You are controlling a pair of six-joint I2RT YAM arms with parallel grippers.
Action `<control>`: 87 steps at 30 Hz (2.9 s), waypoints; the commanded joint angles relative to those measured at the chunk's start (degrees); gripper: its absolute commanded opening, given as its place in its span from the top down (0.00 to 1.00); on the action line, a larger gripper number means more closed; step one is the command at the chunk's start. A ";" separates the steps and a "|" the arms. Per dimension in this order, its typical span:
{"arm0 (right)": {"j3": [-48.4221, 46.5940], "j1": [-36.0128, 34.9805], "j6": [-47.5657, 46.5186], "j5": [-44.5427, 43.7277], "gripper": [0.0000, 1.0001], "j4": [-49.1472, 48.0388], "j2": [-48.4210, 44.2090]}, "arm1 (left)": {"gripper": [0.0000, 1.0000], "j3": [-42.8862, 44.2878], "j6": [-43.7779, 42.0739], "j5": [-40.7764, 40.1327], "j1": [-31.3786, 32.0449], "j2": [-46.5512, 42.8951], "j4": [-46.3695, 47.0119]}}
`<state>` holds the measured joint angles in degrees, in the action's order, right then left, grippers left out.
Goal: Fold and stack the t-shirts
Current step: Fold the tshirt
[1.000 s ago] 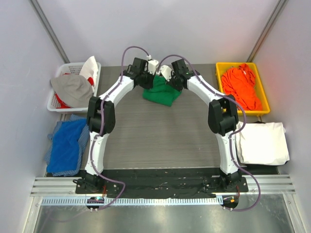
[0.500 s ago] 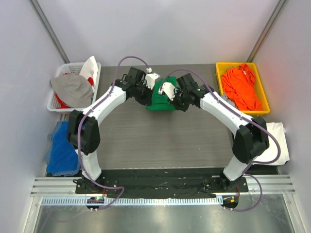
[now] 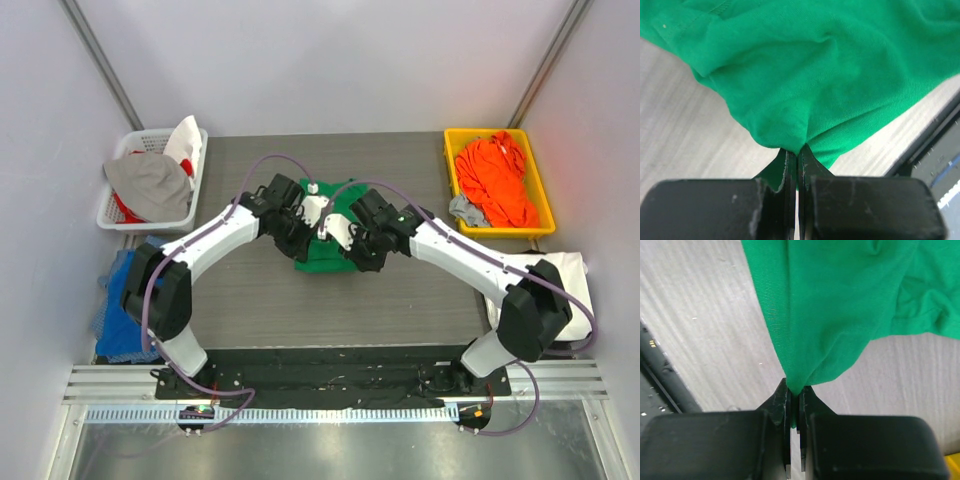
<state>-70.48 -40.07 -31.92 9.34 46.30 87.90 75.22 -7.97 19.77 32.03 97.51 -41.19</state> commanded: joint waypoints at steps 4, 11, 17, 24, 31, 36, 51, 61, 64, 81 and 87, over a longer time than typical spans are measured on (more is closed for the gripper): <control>1.13 -0.35 2.48 -0.91 0.99 4.06 -6.24 | 1.00 -4.29 -0.91 -1.22 -0.39 -7.51 -0.65; -0.18 -0.44 2.04 -2.31 0.99 4.41 -6.25 | 1.00 -2.63 -1.00 0.00 -0.39 -6.55 -3.55; -1.41 -0.27 -0.16 -6.88 0.99 2.65 -4.23 | 1.00 0.63 -1.61 -2.80 -0.57 -4.00 -1.53; -4.31 0.78 -2.35 -9.08 0.99 0.28 -1.51 | 1.00 2.30 -0.38 -4.30 -2.15 -2.51 3.04; -10.11 4.56 -4.02 -9.08 0.99 -1.12 1.92 | 1.00 3.70 1.46 -5.27 -3.73 -1.19 6.73; -13.98 7.37 -5.08 -9.08 0.99 -2.44 4.38 | 1.00 5.19 3.04 -6.06 -4.87 0.48 10.25; -26.02 13.44 -6.66 -10.13 0.99 -5.79 16.77 | 1.00 17.14 3.66 -7.29 -8.12 13.57 13.24; -33.23 16.52 -6.84 -6.27 0.99 -5.79 26.52 | 1.00 24.88 3.05 -7.99 -9.27 21.57 13.07; -34.72 17.05 -6.93 -6.09 0.99 -5.96 29.51 | 1.00 27.87 2.43 -8.34 -9.27 24.29 12.10; -44.48 18.10 -7.28 -6.71 0.99 -6.05 36.29 | 1.00 35.34 2.25 -11.15 -9.80 28.70 13.50; -46.59 18.28 -7.37 -7.32 0.99 -6.31 36.82 | 1.00 34.82 2.78 -12.65 -10.06 27.90 16.40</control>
<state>-113.40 -23.03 -38.48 4.95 40.75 124.46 108.66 -4.75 11.14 23.49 126.17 -27.29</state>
